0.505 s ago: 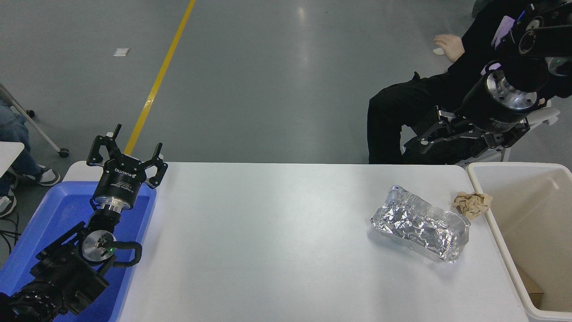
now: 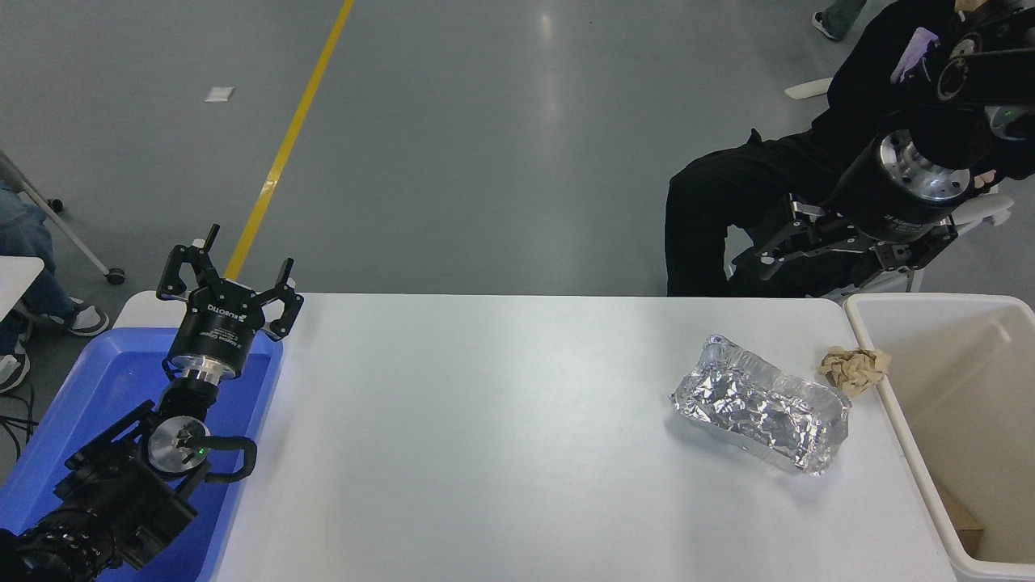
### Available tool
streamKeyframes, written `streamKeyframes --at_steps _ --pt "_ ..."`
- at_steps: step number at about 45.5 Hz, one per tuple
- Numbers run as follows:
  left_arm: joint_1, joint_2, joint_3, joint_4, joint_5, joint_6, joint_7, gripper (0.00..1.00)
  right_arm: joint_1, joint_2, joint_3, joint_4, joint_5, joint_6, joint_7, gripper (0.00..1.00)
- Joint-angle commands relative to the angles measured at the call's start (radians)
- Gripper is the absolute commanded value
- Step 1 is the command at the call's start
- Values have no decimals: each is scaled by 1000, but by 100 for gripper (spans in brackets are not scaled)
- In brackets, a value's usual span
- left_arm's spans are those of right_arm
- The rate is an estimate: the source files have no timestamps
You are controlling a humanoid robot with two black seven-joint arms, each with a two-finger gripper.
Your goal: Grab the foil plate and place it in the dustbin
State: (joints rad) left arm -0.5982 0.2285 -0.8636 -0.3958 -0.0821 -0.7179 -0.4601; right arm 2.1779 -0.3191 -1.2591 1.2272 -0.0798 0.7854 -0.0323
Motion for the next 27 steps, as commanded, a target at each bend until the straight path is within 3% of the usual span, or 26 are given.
streamKeyframes --at_steps 1,27 --pt "0 0 0 0 1 0 0 98 -1 0 0 0 0 0 0 100" --pt "0 0 0 0 -1 0 0 98 -24 -9 -2 0 0 0 0 100"
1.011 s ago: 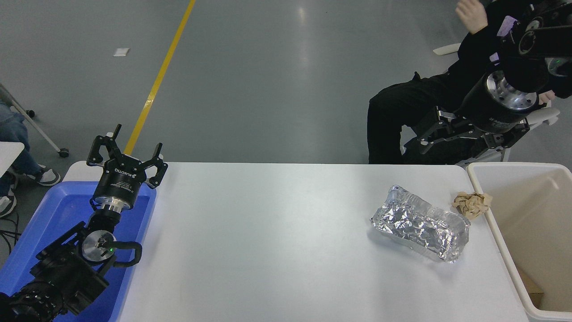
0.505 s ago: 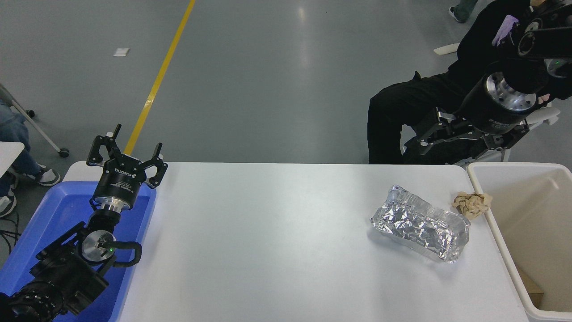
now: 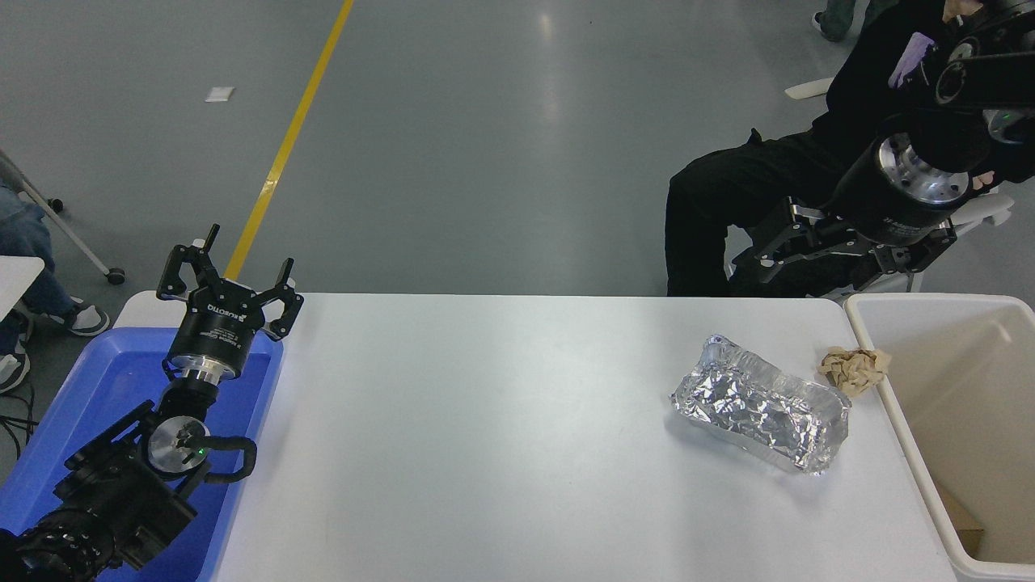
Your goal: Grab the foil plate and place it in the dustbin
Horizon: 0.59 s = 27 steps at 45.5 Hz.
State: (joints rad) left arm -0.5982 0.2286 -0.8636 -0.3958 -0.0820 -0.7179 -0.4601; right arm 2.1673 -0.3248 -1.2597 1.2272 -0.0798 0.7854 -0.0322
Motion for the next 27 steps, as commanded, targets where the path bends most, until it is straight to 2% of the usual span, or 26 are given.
streamKeyframes --at_steps 1,14,22,27 --pt "0 0 0 0 -1 0 0 98 -17 -3 -1 0 0 0 0 100" --pt "0 0 0 0 -1 0 0 98 -53 -14 -15 -2 3 0 0 100" --pt "0 0 0 0 -1 0 0 98 -222 -36 -18 -34 28 -5 -2 100" --pt "0 0 0 0 -1 0 0 98 -345 -59 -27 -74 55 -280 -2 100"
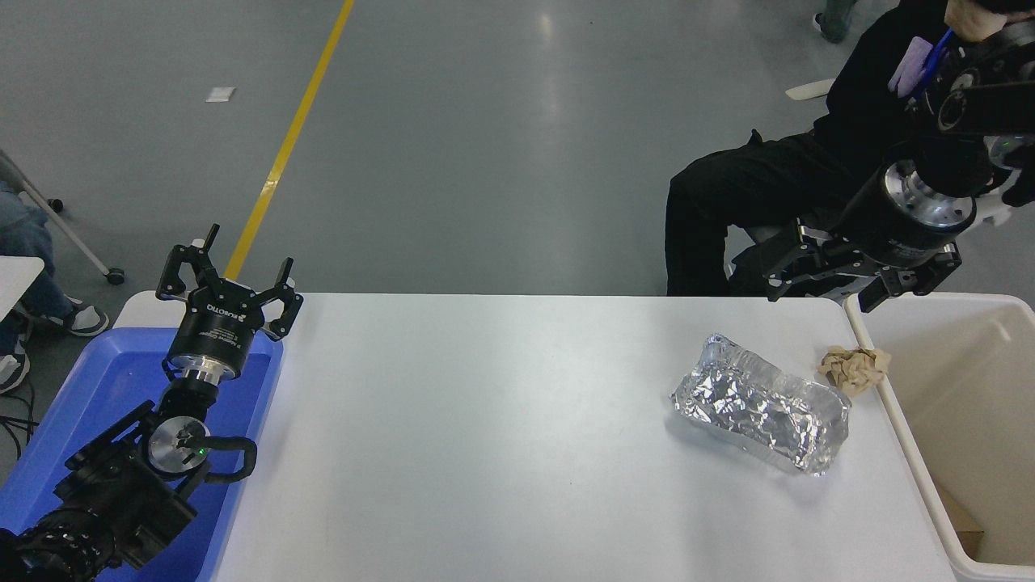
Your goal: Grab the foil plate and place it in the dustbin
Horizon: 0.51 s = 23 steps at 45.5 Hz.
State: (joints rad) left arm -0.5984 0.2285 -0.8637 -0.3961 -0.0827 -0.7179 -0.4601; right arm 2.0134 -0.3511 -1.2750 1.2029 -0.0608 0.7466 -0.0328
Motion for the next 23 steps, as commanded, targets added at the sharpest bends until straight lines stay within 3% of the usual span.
streamKeyframes --at_steps 1,8,23 --pt "0 0 0 0 0 0 0 98 -209 -37 -17 -49 48 -292 -2 100" --pt "0 0 0 0 0 0 -2 98 -335 -58 -6 -60 122 -486 -1 100" --pt "0 0 0 0 0 0 -2 98 -565 -60 89 -167 119 -510 -3 100"
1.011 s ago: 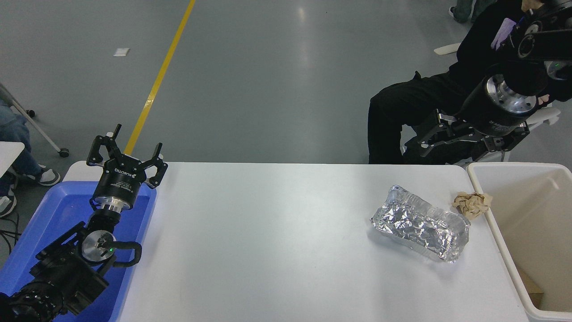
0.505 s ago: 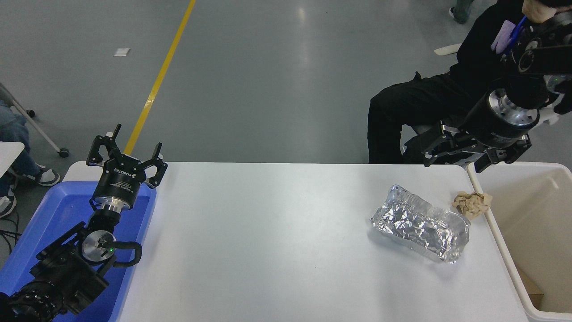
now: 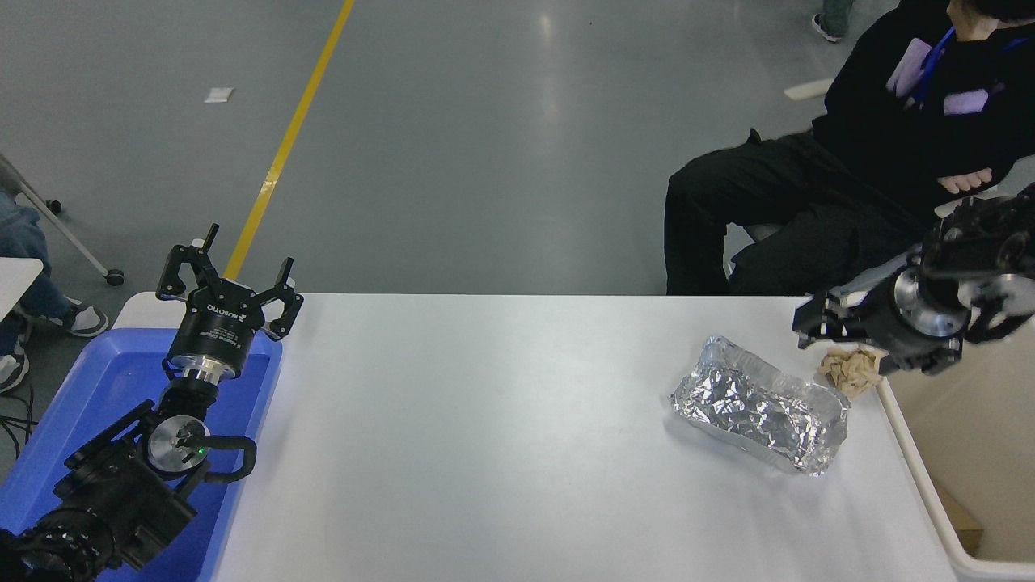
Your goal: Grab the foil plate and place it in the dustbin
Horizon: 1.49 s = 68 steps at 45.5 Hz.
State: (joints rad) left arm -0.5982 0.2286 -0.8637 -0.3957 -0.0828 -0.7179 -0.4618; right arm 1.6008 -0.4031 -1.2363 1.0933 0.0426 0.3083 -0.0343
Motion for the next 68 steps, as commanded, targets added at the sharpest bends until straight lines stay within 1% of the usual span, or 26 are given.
streamKeyframes --at_steps 1,9,15,27,31,32,39,40,43,44,45,50,68 --pt "0 0 0 0 0 0 0 98 -168 -10 57 -65 16 -78 -1 100" --pt "0 0 0 0 0 0 0 98 -301 0 118 -150 16 -113 -3 100" --pt "0 -2 0 0 0 0 0 98 -374 6 150 -220 19 -116 -3 92" --pt "0 -2 0 0 0 0 0 98 -430 26 153 -259 25 -162 -3 92" --pt "0 -2 0 0 0 0 0 98 -432 26 155 -259 33 -173 -3 84" --pt "0 -2 0 0 0 0 0 98 -432 26 155 -259 34 -175 -4 79" --pt "0 -2 0 0 0 0 0 98 -432 21 161 -253 65 -158 -3 35" --pt "0 -2 0 0 0 0 0 98 -432 21 161 -251 71 -156 -3 31" --pt "0 -2 0 0 0 0 0 98 -430 21 163 -245 82 -153 -3 26" --pt "0 -2 0 0 0 0 0 98 -430 23 163 -243 82 -153 -3 20" --pt "0 0 0 0 0 0 0 98 -430 23 163 -240 83 -152 -3 16" --pt "0 -2 0 0 0 0 0 98 -421 18 175 -228 83 -143 -1 0" --pt "0 0 0 0 0 0 0 98 -355 -22 201 -227 83 24 -1 0"
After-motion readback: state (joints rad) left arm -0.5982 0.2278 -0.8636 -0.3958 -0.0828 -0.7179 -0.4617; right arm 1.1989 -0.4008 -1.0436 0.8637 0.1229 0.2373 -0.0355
